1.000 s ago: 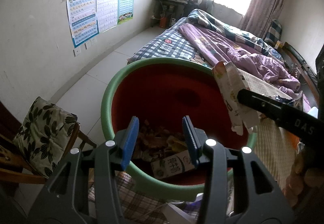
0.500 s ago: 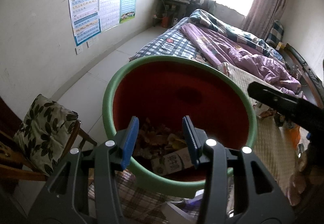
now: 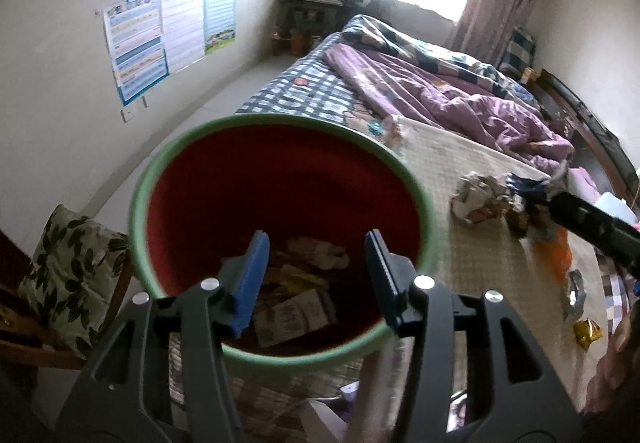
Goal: Collect trash
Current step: 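Move the right tool to the mat and grasp the orange bag, then grasp the crumpled beige paper with the left tool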
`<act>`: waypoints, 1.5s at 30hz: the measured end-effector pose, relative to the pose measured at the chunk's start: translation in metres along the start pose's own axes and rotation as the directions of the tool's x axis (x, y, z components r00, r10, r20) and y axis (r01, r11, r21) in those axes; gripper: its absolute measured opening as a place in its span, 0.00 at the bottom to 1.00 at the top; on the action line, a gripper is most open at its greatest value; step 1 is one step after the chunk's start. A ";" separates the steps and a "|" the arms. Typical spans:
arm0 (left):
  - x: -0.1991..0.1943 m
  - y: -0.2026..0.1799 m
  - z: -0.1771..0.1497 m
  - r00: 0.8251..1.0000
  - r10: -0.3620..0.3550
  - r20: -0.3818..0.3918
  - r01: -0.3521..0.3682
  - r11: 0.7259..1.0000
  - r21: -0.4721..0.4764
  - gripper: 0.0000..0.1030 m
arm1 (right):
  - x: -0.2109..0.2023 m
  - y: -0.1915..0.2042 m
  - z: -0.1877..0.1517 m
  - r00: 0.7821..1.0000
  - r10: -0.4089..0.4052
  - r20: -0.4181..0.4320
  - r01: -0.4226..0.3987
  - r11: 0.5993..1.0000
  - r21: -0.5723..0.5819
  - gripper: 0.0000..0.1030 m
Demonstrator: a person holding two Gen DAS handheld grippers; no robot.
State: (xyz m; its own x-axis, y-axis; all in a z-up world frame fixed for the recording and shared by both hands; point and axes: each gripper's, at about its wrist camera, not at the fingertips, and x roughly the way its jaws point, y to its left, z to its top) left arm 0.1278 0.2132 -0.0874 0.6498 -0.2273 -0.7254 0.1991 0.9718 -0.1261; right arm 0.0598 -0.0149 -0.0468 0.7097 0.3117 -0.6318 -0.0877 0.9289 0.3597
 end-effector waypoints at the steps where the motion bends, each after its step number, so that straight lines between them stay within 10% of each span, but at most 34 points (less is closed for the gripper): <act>1: 0.000 -0.007 -0.001 1.000 -0.005 -0.001 0.005 1.000 0.008 0.47 | -0.006 -0.011 -0.002 1.000 -0.015 0.001 0.015 1.000 0.012 0.47; 13: -0.005 -0.102 -0.020 0.998 -0.058 -0.026 0.059 0.997 0.056 0.52 | -0.063 -0.152 -0.030 0.955 -0.289 -0.062 0.292 0.955 0.050 0.56; 23: -0.004 -0.163 -0.037 0.997 -0.056 -0.058 0.060 0.996 0.070 0.62 | 0.005 -0.186 -0.029 0.922 -0.343 -0.181 0.299 0.926 -0.231 0.67; 27: -0.001 -0.170 -0.038 0.997 -0.030 -0.066 0.034 0.998 0.059 0.66 | 0.015 -0.199 -0.034 0.925 -0.316 -0.212 0.270 0.938 -0.218 0.31; 45: 0.107 -0.195 0.024 0.994 0.017 -0.110 0.019 0.947 0.320 0.85 | -0.062 -0.232 -0.027 0.970 -0.210 -0.122 0.204 0.977 -0.054 0.24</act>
State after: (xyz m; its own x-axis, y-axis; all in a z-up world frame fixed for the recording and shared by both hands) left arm 0.1757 -0.0023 -0.1238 0.5686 -0.2020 -0.7974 0.4359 0.8961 0.0837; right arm 0.0168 -0.2448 -0.1097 0.6216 0.1321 -0.7721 0.0213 0.9825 0.1852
